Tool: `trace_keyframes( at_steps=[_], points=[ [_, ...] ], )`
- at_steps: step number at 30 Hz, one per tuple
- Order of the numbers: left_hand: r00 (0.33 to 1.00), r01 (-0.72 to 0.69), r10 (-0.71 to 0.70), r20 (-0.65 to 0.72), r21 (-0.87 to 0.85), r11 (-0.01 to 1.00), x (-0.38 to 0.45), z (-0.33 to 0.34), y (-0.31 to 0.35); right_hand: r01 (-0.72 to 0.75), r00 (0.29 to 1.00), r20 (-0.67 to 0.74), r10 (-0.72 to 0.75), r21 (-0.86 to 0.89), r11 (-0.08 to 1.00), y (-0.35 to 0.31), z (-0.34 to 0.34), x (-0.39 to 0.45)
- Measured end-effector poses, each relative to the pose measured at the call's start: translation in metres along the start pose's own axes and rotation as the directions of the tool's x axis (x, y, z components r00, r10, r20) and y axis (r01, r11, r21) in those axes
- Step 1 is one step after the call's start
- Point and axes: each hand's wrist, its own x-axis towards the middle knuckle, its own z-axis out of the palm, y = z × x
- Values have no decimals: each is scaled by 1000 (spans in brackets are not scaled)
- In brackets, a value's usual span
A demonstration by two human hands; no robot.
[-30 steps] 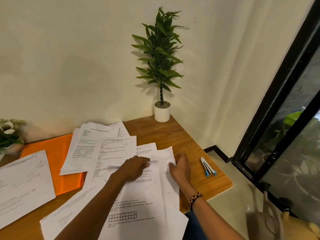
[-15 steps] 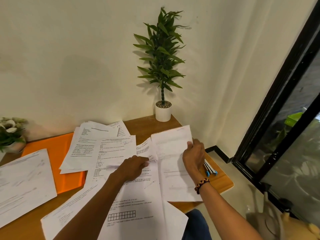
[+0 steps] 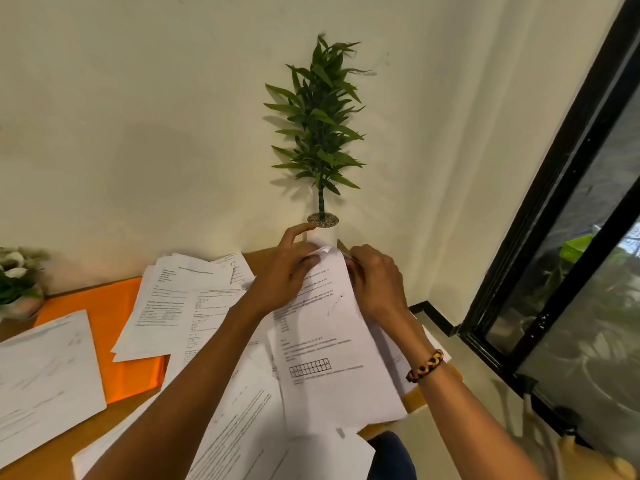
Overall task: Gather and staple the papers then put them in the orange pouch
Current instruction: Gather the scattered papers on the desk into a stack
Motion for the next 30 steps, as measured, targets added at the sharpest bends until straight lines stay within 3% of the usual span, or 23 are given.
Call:
trace_keyframes(
  at_steps=[5,8,10,14,16,18,20,22,27,30],
  points=[
    [979,48,-66,-191,-97,994,2,-16,10,-45,977,213,-16,277,960,-25,-30,18],
    [966,77,-105,-236,-122,990,-1,-25,14,-27,924,383,-4,76,997,-39,-32,17],
    [954,77,-120,-275,-162,984,-2,-32,18,-26,932,359,45,-57,998,-47,-26,13],
    [937,105,-165,-309,-203,974,-8,-53,29,-14,971,236,23,-37,999,-62,-15,10],
    [941,138,-154,-300,-74,988,-10,-68,25,47,980,195,-43,-17,999,-71,-14,12],
    [935,155,-82,-345,189,970,-12,-85,17,128,980,154,-130,17,992,-80,-14,16],
    [929,130,22,-369,383,915,-16,-102,15,198,966,152,-208,77,977,-89,-9,21],
    [940,51,95,-327,411,910,-23,-117,17,225,950,169,-262,208,952,-96,-1,24],
    [979,118,-45,-201,368,922,-47,-143,5,45,895,340,-288,573,818,-113,28,21],
    [970,214,-164,-177,313,925,-76,-151,-14,-91,824,473,-312,654,751,-122,63,4]
  ],
)
